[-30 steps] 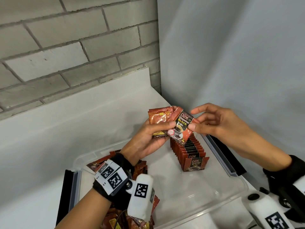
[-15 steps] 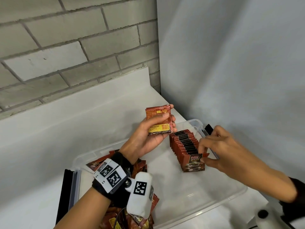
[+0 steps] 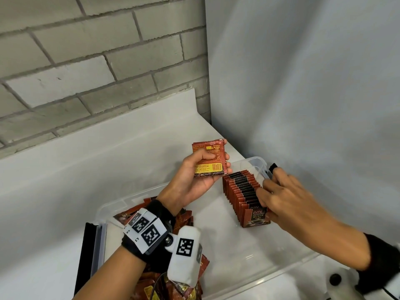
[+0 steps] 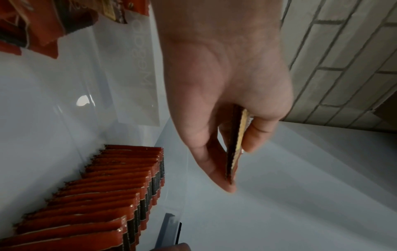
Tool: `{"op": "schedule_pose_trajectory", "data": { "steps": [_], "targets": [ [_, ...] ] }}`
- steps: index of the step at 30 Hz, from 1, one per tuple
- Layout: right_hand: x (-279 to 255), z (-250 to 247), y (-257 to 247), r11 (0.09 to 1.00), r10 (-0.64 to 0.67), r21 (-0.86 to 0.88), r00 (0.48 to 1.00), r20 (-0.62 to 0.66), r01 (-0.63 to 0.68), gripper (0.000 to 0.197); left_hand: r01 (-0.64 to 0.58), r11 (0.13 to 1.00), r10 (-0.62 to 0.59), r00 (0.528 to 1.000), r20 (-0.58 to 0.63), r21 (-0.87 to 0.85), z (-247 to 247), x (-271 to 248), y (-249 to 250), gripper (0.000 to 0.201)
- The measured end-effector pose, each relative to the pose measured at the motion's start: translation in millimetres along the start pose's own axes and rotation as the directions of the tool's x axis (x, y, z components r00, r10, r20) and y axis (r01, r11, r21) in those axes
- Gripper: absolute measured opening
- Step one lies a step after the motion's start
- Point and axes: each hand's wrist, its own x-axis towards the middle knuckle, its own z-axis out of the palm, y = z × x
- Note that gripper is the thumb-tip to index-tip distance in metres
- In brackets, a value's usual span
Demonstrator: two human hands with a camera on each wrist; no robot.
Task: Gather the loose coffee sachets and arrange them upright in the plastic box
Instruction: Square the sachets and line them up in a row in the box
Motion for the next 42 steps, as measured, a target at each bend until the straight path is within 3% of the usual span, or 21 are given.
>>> {"op": "schedule_pose_trajectory", "data": {
  "steps": [6,13,18,21,23,26,30,33,37,39,42],
  "targets": [
    [0.2,-0.9,-1.5,1.000,0.000,-0.022,1.000,0.008,0.001,0.050,-0.012,0.997,0.016,0.999,-0.050,0.078,0.1,0.6,-1.8,0.057],
    [3.3,-4.8,-0.6,0.998,-0.033,0.052,0.999,0.032,0.031,0.056,-0.034,0.991,0.040,0.998,-0.043,0.132,-2.2,1.5,-2.1,0.034],
    [7.3,-9.5,4.2,0.989,-0.030,0.149,0.993,0.113,0.013,0.054,-0.040,0.982,0.045,0.999,-0.025,0.182,-1.0,-0.4,-1.9,0.035],
    [11.9,-14.7,5.5,0.971,0.028,0.224,0.967,0.252,-0.086,0.037,-0.049,0.978,0.050,0.999,0.000,0.204,0.6,-1.0,-1.9,0.034],
    [13.3,-22.1,7.2,0.903,0.079,0.367,0.927,0.366,-0.222,0.030,-0.048,0.975,0.047,0.999,0.008,0.217,2.2,-1.4,-1.9,0.034],
    [16.8,-31.1,8.6,0.748,0.213,0.568,0.935,0.285,-0.344,0.036,-0.049,0.968,0.043,0.999,0.030,0.246,4.6,-2.4,-2.7,0.033],
    [26.2,-38.9,8.8,0.636,0.384,0.685,0.916,0.116,-0.354,0.044,-0.055,0.960,0.039,0.997,0.061,0.276,7.6,-3.7,-5.6,0.032],
    [31.5,-38.3,7.1,0.552,0.407,0.746,0.901,0.149,-0.372,0.041,-0.045,0.959,0.022,0.996,0.086,0.281,6.7,-3.6,-8.2,0.029],
    [32.0,-33.5,4.5,0.439,0.369,0.837,0.915,0.162,-0.325,0.022,-0.025,0.954,-0.009,0.994,0.113,0.299,6.8,-3.8,-9.6,0.028],
    [32.2,-34.3,4.6,0.419,0.360,0.859,0.923,0.139,-0.293,0.013,-0.003,0.961,-0.032,0.992,0.123,0.275,7.8,-3.8,-9.4,0.045],
    [32.0,-39.6,6.7,0.415,0.402,0.879,0.914,0.056,-0.237,0.006,0.093,0.973,-0.117,0.988,0.103,0.211,9.0,-5.1,-7.9,0.095]
  ]
}}
